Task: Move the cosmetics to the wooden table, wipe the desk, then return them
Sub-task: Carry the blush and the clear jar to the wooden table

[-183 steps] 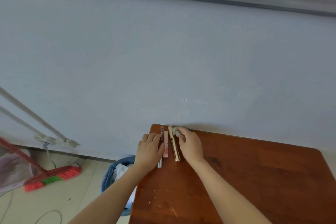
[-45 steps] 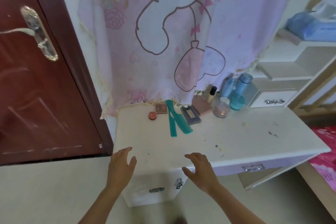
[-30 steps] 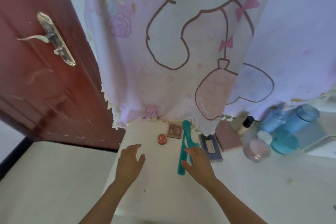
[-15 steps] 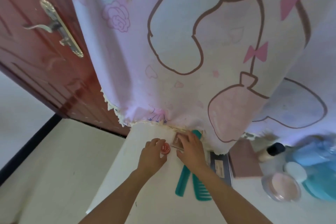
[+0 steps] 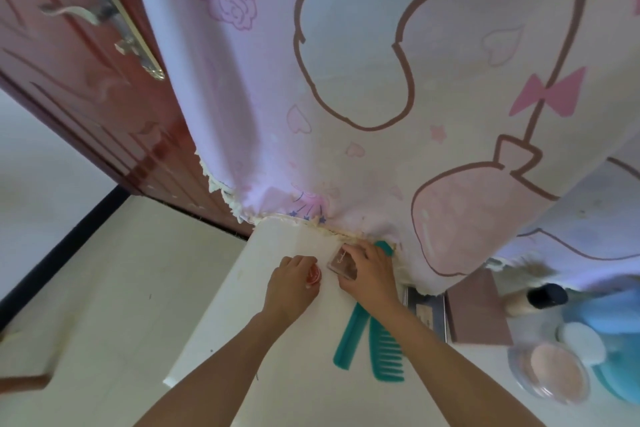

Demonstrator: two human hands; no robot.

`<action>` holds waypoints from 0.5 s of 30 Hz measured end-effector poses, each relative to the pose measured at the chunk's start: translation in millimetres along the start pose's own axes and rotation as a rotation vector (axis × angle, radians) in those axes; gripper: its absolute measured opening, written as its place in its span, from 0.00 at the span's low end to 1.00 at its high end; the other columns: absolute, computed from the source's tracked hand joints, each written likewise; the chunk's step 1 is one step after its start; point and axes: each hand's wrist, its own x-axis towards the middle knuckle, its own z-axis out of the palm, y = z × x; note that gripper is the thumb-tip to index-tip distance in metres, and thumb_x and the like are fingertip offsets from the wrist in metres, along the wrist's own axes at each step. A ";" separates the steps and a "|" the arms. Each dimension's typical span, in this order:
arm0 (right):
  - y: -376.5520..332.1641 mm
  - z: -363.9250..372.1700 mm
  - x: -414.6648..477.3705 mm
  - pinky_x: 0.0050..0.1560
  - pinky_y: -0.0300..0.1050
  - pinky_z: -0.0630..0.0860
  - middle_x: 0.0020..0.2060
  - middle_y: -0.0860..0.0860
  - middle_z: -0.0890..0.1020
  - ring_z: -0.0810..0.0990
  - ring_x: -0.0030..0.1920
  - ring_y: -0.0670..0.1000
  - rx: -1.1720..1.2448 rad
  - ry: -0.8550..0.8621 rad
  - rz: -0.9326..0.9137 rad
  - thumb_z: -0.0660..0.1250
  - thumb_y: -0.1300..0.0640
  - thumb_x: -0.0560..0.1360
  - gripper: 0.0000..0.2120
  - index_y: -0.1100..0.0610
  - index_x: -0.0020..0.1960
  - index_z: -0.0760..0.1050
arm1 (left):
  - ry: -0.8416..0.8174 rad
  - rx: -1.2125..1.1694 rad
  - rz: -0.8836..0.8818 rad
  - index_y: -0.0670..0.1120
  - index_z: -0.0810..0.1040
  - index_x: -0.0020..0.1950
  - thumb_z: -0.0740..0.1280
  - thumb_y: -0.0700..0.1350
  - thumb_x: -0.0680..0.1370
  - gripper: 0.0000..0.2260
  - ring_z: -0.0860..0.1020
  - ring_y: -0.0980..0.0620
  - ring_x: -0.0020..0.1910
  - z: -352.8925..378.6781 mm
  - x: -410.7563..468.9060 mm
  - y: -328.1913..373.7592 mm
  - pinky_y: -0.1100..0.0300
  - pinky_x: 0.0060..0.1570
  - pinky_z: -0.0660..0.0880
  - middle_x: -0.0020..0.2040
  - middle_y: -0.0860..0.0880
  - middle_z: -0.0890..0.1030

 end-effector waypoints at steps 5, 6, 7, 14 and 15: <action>-29.3 -3.7 -9.9 0.62 0.44 0.60 0.63 0.52 0.70 0.65 0.63 0.54 0.012 -0.028 -0.091 0.68 0.53 0.70 0.28 0.52 0.68 0.66 | 0.121 -0.107 -0.091 0.47 0.70 0.66 0.66 0.47 0.75 0.19 0.71 0.51 0.61 -17.4 -31.9 -23.0 0.62 0.58 0.67 0.63 0.50 0.75; -38.1 -4.1 -11.4 0.63 0.43 0.60 0.63 0.52 0.69 0.65 0.64 0.54 0.006 -0.042 -0.110 0.67 0.53 0.71 0.28 0.52 0.69 0.65 | 0.146 -0.123 -0.117 0.47 0.70 0.66 0.66 0.47 0.75 0.20 0.71 0.51 0.61 -22.9 -39.8 -28.1 0.62 0.58 0.67 0.63 0.50 0.75; -47.5 -3.7 -12.9 0.63 0.43 0.60 0.64 0.52 0.68 0.64 0.64 0.53 0.003 -0.055 -0.126 0.67 0.53 0.71 0.28 0.52 0.69 0.64 | 0.167 -0.141 -0.142 0.47 0.71 0.65 0.67 0.47 0.74 0.20 0.72 0.51 0.61 -28.9 -48.3 -33.5 0.62 0.59 0.67 0.62 0.50 0.75; -145.2 22.3 -31.8 0.63 0.45 0.63 0.63 0.54 0.70 0.66 0.63 0.57 -0.015 -0.126 -0.363 0.68 0.56 0.70 0.27 0.54 0.67 0.67 | 0.407 -0.268 -0.333 0.44 0.73 0.63 0.68 0.42 0.73 0.19 0.76 0.48 0.57 -84.3 -138.3 -93.3 0.64 0.54 0.69 0.61 0.49 0.76; -164.1 29.2 -37.9 0.62 0.45 0.65 0.62 0.55 0.71 0.67 0.62 0.57 -0.005 -0.137 -0.415 0.68 0.57 0.69 0.26 0.54 0.66 0.69 | 0.445 -0.285 -0.372 0.43 0.73 0.63 0.68 0.41 0.73 0.19 0.76 0.49 0.57 -92.7 -156.7 -105.3 0.66 0.53 0.68 0.62 0.49 0.76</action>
